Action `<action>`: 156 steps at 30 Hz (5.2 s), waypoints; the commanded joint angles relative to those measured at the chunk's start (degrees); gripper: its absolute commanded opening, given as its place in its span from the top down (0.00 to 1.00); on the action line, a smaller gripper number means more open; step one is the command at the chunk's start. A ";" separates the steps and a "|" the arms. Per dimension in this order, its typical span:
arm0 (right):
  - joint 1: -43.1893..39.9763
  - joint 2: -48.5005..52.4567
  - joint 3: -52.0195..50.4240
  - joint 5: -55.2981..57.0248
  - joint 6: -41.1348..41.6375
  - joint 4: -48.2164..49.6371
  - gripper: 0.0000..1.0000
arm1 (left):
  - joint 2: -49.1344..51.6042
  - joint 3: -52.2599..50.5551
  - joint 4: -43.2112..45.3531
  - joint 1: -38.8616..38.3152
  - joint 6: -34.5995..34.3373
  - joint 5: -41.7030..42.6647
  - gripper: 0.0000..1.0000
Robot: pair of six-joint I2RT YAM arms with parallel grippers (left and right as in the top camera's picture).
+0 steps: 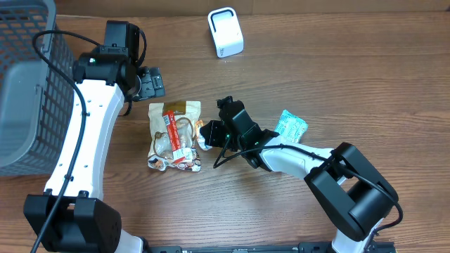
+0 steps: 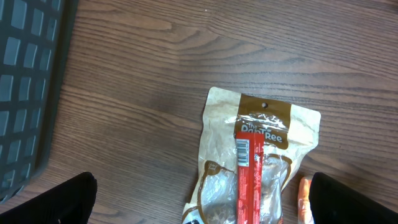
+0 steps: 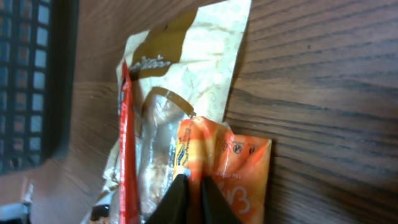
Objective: Scan the item barcode
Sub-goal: 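Grasp the small orange packet near the snack bag with the right gripper, then set the orange packet beside the snack bag and open the right gripper, then move the right gripper right and grasp the teal wet-wipe packet, then carry the teal packet left and lower it beside the orange packet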
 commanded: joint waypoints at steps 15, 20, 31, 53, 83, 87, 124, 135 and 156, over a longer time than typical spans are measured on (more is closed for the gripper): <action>0.31 -2.27 -0.50 0.61 -1.60 0.00 0.64 | -0.79 0.79 0.00 -0.39 -0.59 -0.74 0.00; 0.31 -4.13 0.26 -2.12 -5.46 -0.02 0.63 | -0.79 0.79 0.00 -0.39 -0.59 -0.74 0.00; 0.17 -21.59 10.38 14.12 -10.21 -32.94 0.59 | -0.79 0.79 0.00 -0.39 -0.59 -0.74 0.00; -16.37 -27.82 3.21 21.55 0.48 -62.01 0.39 | -0.79 0.79 0.00 -0.39 -0.57 -0.74 0.00; -14.97 -30.40 6.99 -1.38 -18.16 -51.12 0.96 | -0.79 0.79 0.00 -0.39 -0.59 -0.74 0.00; -12.59 -27.28 6.51 -1.42 -19.58 -49.68 0.86 | -0.79 0.79 0.00 -0.39 -0.59 -0.74 0.00; -1.16 -12.50 4.68 27.26 -20.57 -56.46 0.46 | -0.79 0.79 0.00 -0.39 -0.59 -0.74 0.00; -1.49 -10.34 4.68 16.31 -18.16 -55.95 0.45 | -0.79 0.79 0.02 -0.39 -0.59 -0.76 0.00; -1.49 -8.11 4.79 6.05 -18.01 -49.57 0.43 | -0.79 0.79 0.00 -0.39 -0.59 -0.74 0.00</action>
